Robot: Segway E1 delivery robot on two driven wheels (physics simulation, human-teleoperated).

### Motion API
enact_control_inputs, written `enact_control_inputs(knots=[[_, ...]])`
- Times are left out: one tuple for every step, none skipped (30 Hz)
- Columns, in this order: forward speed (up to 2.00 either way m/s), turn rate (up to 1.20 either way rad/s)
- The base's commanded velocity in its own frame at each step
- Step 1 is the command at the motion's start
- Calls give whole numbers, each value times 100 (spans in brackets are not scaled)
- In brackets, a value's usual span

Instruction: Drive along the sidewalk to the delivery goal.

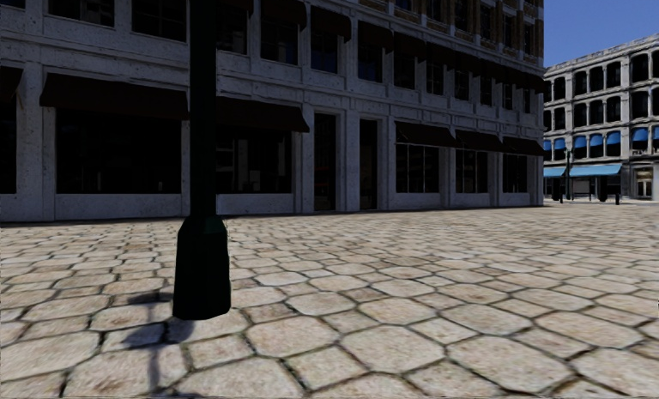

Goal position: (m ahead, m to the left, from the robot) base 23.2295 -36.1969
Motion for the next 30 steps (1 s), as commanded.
enact_control_inputs(knots=[[200, -63], [200, -63], [200, -63], [200, -63], [200, -63], [200, -63], [200, -63], [200, -63], [200, -63], [200, -63], [200, -63], [200, -63], [200, -63], [200, -63], [200, -63], [200, -63], [200, -63], [200, -63], [200, -63], [200, -63], [200, -63], [200, -63], [200, -63], [200, -63], [200, -63], [200, -63], [200, -63], [200, -63], [200, -63], [200, -63]])
